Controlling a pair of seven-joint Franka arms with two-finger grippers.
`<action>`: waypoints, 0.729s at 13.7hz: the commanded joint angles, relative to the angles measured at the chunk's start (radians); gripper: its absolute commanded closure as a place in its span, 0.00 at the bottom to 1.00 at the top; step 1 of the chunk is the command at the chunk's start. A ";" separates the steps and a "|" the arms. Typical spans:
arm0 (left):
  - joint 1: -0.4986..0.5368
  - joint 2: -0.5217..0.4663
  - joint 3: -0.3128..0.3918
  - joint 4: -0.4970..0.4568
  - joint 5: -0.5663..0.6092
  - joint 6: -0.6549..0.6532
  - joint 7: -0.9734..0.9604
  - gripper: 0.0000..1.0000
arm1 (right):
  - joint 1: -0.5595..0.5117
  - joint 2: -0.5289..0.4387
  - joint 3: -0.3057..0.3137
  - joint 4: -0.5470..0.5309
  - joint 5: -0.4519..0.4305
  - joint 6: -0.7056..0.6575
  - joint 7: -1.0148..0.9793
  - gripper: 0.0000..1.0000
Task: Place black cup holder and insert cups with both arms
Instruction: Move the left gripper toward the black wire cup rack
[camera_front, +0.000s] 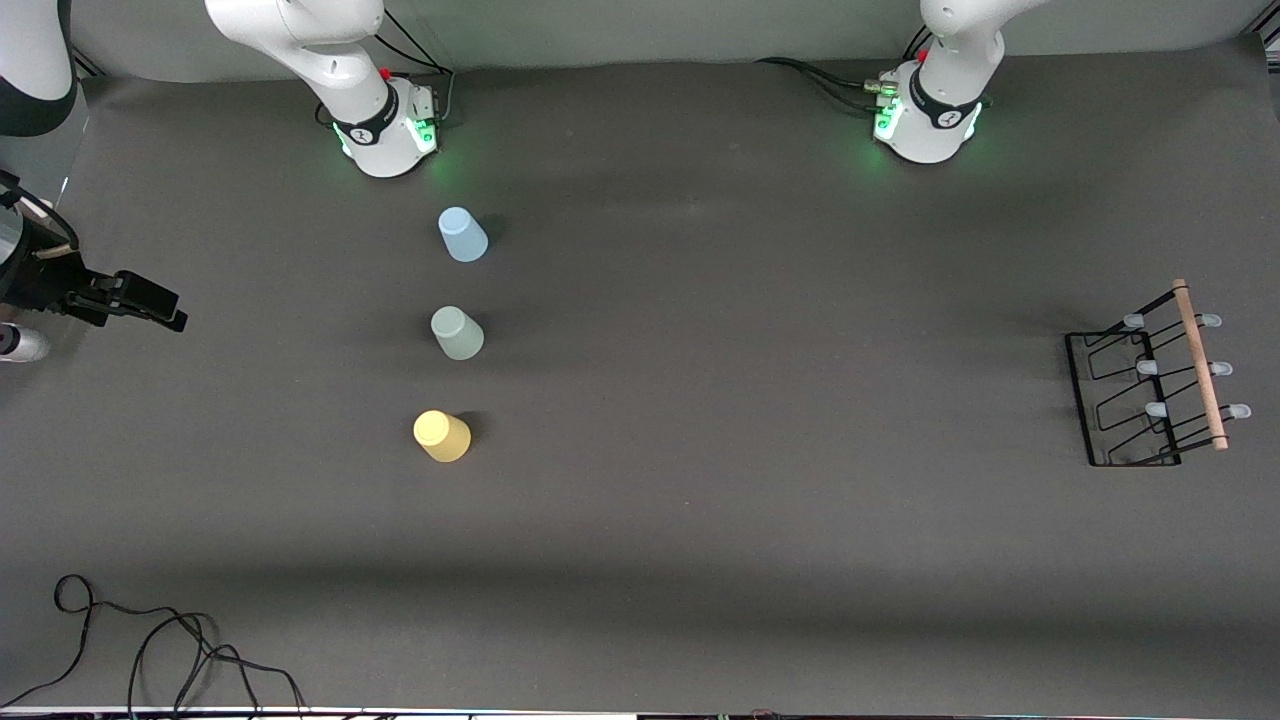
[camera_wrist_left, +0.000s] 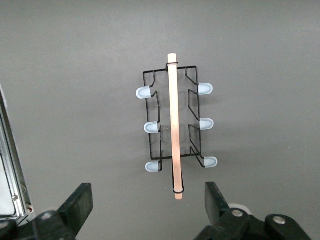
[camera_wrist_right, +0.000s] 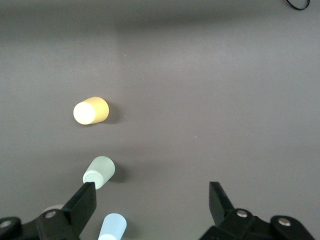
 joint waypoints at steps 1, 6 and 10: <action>0.009 -0.014 -0.012 -0.147 -0.002 0.131 0.009 0.00 | 0.006 0.008 -0.002 0.019 -0.017 -0.015 -0.012 0.00; 0.000 -0.020 -0.014 -0.313 -0.058 0.300 -0.024 0.00 | 0.006 0.008 -0.002 0.019 -0.017 -0.017 -0.012 0.00; -0.011 0.024 -0.017 -0.353 -0.062 0.414 -0.028 0.00 | 0.006 0.006 -0.002 0.013 -0.017 -0.017 -0.012 0.00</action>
